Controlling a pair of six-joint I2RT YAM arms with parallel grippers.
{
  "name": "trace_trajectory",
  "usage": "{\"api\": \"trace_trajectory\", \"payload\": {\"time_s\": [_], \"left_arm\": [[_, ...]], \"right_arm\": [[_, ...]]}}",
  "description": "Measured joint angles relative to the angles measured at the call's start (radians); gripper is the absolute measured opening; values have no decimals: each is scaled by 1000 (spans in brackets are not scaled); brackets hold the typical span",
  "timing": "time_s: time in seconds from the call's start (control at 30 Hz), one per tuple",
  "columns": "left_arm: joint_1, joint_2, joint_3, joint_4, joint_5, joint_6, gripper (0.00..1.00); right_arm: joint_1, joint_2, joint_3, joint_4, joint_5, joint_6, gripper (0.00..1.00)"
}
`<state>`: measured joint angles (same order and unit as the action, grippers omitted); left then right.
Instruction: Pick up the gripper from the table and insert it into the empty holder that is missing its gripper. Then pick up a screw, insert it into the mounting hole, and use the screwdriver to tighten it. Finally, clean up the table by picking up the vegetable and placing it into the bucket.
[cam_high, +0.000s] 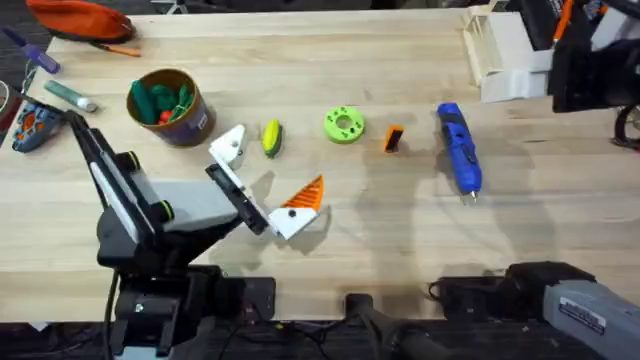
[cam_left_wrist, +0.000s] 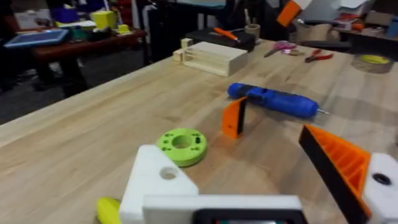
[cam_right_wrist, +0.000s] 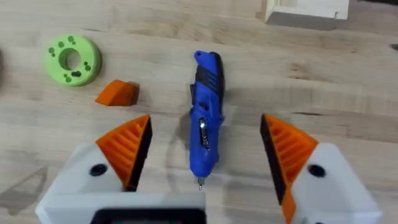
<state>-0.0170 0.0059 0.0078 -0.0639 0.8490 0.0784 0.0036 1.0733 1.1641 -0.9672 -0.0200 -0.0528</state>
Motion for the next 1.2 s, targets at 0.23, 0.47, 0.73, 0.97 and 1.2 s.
{"api": "trace_trajectory", "payload": {"time_s": [0.23, 0.47, 0.73, 0.97, 1.2], "left_arm": [[0, 0, 3, -31, 120, -15, 988], [0, 0, 3, -52, 252, -19, 988], [0, 0, 4, -64, 328, -19, 990], [0, 0, 4, -66, 337, -19, 989], [0, 0, 4, -66, 338, -19, 989]], "right_arm": [[0, 0, 0, 0, 0, 0, 993], [0, 0, 0, 0, 0, 0, 994], [0, 0, 0, 0, 0, 0, 994], [0, 0, 0, 0, 0, 0, 993], [0, 0, 0, 0, 0, 0, 993]]}}
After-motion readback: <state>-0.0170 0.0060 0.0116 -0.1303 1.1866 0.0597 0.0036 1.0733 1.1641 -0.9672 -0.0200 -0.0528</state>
